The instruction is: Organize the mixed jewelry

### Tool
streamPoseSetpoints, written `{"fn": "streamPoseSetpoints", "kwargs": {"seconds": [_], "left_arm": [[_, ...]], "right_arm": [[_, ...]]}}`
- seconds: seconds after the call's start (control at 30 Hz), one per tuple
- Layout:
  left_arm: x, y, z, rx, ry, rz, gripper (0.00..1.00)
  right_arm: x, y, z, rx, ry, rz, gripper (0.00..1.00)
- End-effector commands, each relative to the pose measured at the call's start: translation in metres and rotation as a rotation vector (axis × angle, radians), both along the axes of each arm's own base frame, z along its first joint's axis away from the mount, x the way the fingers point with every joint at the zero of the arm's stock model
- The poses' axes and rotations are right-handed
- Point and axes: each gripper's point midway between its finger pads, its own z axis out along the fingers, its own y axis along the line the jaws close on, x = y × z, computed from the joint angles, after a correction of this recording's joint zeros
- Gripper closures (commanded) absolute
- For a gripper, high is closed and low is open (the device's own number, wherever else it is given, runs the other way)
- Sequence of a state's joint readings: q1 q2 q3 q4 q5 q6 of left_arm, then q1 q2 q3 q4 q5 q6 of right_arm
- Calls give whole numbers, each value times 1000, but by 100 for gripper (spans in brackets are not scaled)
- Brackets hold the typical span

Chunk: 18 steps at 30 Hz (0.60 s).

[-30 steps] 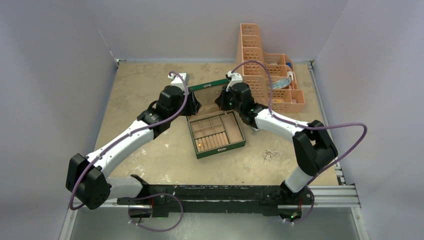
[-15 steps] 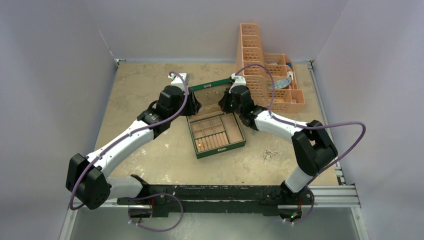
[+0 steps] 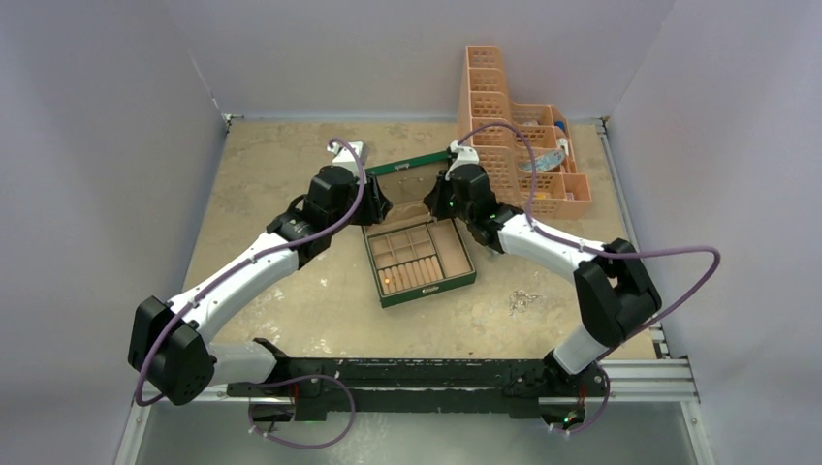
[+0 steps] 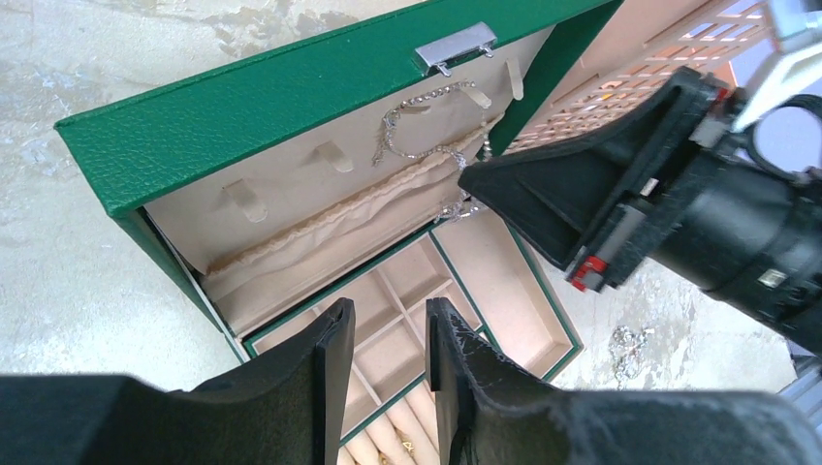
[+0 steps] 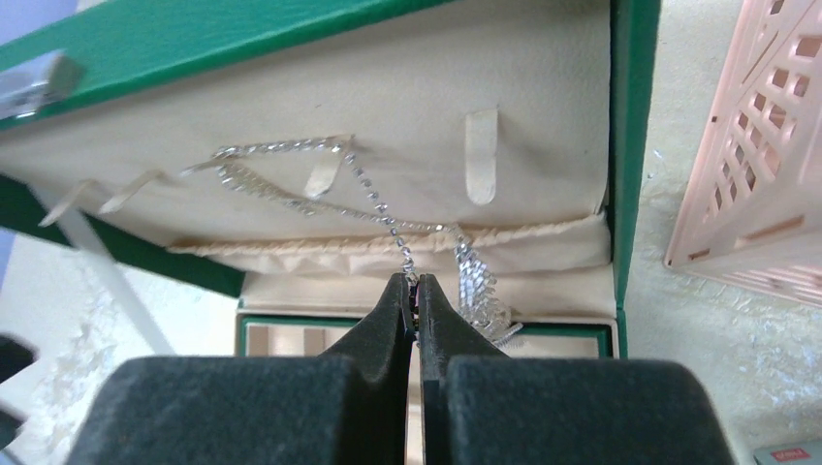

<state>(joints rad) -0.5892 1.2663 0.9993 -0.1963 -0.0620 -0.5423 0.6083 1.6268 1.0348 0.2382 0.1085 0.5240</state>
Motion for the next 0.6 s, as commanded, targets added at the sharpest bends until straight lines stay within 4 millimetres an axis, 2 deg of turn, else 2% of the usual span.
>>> {"fn": "streamPoseSetpoints", "kwargs": {"seconds": [0.0,0.1,0.3,0.57], "left_arm": [[8,-3,13,-48,-31,20,67],[11,-2,12,-44,-29,36,66],[17,-1,10,-37,-23,59,66],[20,-2,8,-31,-19,64,65]], "right_arm": [[-3,3,68,105,-77,19,100],[-8,5,77,125,-68,34,100],[-12,9,84,167,-40,49,100],[-11,14,79,197,7,45,100]]}}
